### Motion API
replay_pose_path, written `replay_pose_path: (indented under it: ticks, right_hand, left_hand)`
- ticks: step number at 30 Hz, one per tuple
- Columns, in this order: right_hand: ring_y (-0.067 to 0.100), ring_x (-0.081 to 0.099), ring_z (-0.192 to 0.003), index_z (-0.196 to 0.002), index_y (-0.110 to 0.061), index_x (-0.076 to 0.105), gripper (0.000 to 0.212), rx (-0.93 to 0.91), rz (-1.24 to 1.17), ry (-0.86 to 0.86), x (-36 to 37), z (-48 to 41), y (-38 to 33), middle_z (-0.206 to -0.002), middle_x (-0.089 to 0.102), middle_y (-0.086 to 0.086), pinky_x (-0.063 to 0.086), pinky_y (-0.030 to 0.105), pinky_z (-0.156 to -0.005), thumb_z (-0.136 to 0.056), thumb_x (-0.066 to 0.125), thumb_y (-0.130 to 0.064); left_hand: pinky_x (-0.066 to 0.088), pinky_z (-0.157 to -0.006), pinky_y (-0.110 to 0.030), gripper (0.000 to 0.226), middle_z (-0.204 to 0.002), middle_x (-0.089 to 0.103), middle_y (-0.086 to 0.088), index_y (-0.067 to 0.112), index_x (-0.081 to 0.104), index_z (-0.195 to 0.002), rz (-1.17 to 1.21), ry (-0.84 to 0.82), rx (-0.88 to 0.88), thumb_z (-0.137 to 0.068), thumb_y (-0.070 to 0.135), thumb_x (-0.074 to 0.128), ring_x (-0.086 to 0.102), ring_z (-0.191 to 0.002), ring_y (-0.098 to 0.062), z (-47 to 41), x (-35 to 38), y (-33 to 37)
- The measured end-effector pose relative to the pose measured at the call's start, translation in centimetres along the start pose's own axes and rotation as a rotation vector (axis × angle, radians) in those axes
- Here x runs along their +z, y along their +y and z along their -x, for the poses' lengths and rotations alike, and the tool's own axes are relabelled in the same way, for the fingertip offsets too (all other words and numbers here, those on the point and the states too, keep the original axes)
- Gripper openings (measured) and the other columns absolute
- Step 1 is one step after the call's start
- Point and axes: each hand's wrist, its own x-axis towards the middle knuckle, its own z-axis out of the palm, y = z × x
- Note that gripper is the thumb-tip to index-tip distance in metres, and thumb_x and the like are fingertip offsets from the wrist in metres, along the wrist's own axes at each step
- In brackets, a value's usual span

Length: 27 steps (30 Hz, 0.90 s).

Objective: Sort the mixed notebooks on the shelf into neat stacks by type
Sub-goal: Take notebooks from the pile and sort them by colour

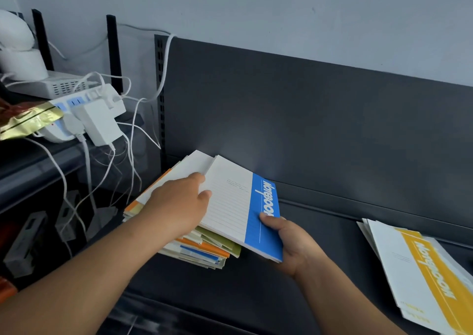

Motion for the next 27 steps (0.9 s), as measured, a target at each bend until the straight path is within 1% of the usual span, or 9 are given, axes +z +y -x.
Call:
replay_pose_path:
  ticks: [3, 7, 11, 14, 17, 21, 24, 25, 27]
  right_hand:
    - [0.033, 0.073, -0.077, -0.111, -0.011, 0.060, 0.028, -0.005, 0.001, -0.005, -0.2, 0.0, 0.2, -0.095, 0.076, 0.016, 0.059, 0.043, -0.059, -0.085, 0.070, -0.007]
    - [0.033, 0.073, -0.079, -0.113, -0.011, 0.059, 0.030, -0.015, -0.004, -0.010, 0.0, 0.0, 0.4, -0.097, 0.075, 0.016, 0.060, 0.044, -0.059, -0.084, 0.069, -0.007]
    - [0.033, 0.073, -0.078, -0.116, -0.012, 0.058, 0.031, -0.030, -0.029, -0.042, 0.4, 0.1, 0.2, -0.100, 0.075, 0.017, 0.061, 0.047, -0.062, -0.086, 0.067, -0.006]
    - [0.034, 0.073, -0.079, -0.116, -0.013, 0.058, 0.030, -0.036, -0.046, -0.059, 0.7, 0.3, 0.2, -0.103, 0.074, 0.018, 0.060, 0.048, -0.058, -0.088, 0.066, -0.005]
    - [0.035, 0.073, -0.081, -0.117, -0.013, 0.058, 0.031, -0.048, -0.040, -0.056, 0.6, 0.4, 0.4, -0.103, 0.074, 0.018, 0.060, 0.048, -0.057, -0.088, 0.066, -0.005]
    - [0.034, 0.074, -0.082, -0.116, -0.016, 0.058, 0.031, -0.099, -0.009, -0.051, 0.4, 0.6, 0.3, -0.100, 0.075, 0.015, 0.059, 0.047, -0.060, -0.088, 0.065, -0.005]
    - [0.034, 0.073, -0.084, -0.116, -0.017, 0.059, 0.031, -0.125, -0.017, -0.045, -0.2, 0.7, 0.1, -0.101, 0.075, 0.015, 0.059, 0.047, -0.061, -0.088, 0.064, -0.005]
    - [0.035, 0.073, -0.084, -0.115, -0.017, 0.059, 0.031, -0.124, -0.028, -0.038, -0.6, 0.8, 0.1, -0.101, 0.075, 0.016, 0.059, 0.047, -0.061, -0.087, 0.065, -0.005]
    - [0.036, 0.073, -0.084, -0.116, -0.016, 0.058, 0.032, -0.113, -0.048, -0.021, -1.1, 0.9, 0.2, -0.102, 0.074, 0.017, 0.059, 0.046, -0.058, -0.087, 0.065, -0.006]
  left_hand:
    - [0.046, -0.092, -0.041, 0.040, -0.122, 0.060, -0.008, 0.015, 0.042, -0.133, -0.077, 0.054, -0.072, -0.099, 0.036, 0.035, 0.056, -0.110, -0.030, -1.2, -0.9, -1.1]
    - [0.043, -0.097, -0.040, 0.048, -0.134, 0.054, -0.010, 0.014, 0.035, -0.141, -0.119, -0.033, -0.169, -0.100, 0.038, 0.032, 0.051, -0.121, -0.032, -2.0, -1.0, -2.0]
    - [0.047, -0.087, -0.038, 0.045, -0.124, 0.059, -0.007, 0.019, 0.038, -0.140, 0.040, 0.000, -0.187, -0.096, 0.032, 0.037, 0.057, -0.108, -0.031, -2.0, -1.0, -2.4]
    - [0.049, -0.088, -0.042, 0.038, -0.115, 0.059, -0.004, 0.024, 0.045, -0.130, 0.143, 0.001, -0.194, -0.093, 0.030, 0.036, 0.058, -0.100, -0.029, -2.0, -0.8, -2.6]
    - [0.048, -0.089, -0.037, 0.041, -0.129, 0.054, -0.001, 0.026, 0.042, -0.136, 0.205, -0.021, -0.187, -0.095, 0.026, 0.036, 0.055, -0.107, -0.025, -1.6, -0.7, -2.5]
    - [0.043, -0.071, -0.029, 0.047, -0.139, 0.046, -0.001, 0.025, 0.033, -0.146, 0.314, -0.066, -0.182, -0.099, 0.026, 0.034, 0.056, -0.095, -0.024, -1.1, -1.0, -2.6]
    - [0.043, -0.072, -0.029, 0.048, -0.122, 0.051, -0.002, 0.023, 0.030, -0.148, 0.311, -0.098, -0.192, -0.100, 0.031, 0.033, 0.053, -0.084, -0.020, -0.9, -0.9, -2.5]
    - [0.041, -0.077, -0.029, 0.048, -0.121, 0.051, -0.003, 0.023, 0.030, -0.148, 0.311, -0.106, -0.196, -0.101, 0.033, 0.032, 0.052, -0.090, -0.019, -0.8, -0.9, -2.4]
    - [0.037, -0.087, -0.031, 0.049, -0.135, 0.050, -0.006, 0.022, 0.032, -0.147, 0.301, -0.111, -0.199, -0.102, 0.038, 0.031, 0.050, -0.112, -0.022, -0.8, -0.9, -2.3]
